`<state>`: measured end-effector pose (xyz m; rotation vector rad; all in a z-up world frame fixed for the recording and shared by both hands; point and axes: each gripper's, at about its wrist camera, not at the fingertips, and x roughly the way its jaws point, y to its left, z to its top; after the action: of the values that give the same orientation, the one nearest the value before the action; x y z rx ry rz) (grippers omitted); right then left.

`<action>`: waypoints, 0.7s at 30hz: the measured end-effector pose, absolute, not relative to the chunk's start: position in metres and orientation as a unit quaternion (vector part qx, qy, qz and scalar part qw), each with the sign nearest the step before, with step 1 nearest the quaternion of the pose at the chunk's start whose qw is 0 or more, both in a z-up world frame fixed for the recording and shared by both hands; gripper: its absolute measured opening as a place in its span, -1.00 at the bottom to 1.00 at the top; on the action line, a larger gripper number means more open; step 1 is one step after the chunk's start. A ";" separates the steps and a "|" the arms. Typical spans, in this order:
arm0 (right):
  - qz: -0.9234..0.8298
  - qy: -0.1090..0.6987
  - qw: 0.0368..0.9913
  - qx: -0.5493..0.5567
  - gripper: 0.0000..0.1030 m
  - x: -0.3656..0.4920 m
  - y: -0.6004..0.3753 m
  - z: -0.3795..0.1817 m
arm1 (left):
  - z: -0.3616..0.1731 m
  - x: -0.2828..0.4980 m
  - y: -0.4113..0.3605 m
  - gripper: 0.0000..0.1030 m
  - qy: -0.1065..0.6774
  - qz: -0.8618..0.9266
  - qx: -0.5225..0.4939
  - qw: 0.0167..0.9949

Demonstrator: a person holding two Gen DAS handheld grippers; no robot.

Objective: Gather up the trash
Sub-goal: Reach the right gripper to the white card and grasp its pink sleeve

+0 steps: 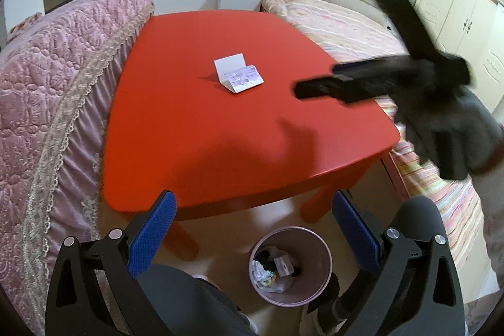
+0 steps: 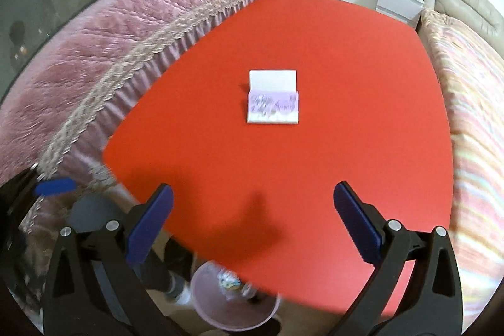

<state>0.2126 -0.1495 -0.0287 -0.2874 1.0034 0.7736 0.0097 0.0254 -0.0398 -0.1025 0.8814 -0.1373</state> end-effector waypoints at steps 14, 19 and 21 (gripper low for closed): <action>0.329 0.525 0.762 -0.189 0.93 0.306 -0.071 -0.091 | -0.053 0.013 0.045 0.85 0.434 -0.054 -0.080 0.896; 0.325 0.529 0.759 -0.198 0.34 0.313 -0.068 -0.100 | -0.057 0.013 0.051 0.85 0.437 -0.048 -0.087 0.894; 0.327 0.525 0.762 -0.192 0.25 0.313 -0.070 -0.099 | -0.058 0.013 0.051 0.85 0.438 -0.049 -0.088 0.893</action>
<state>0.3132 -0.0697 -0.0989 -0.4166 1.1415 0.7116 0.0133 0.0513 -0.0581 -0.1827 0.9083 -0.1012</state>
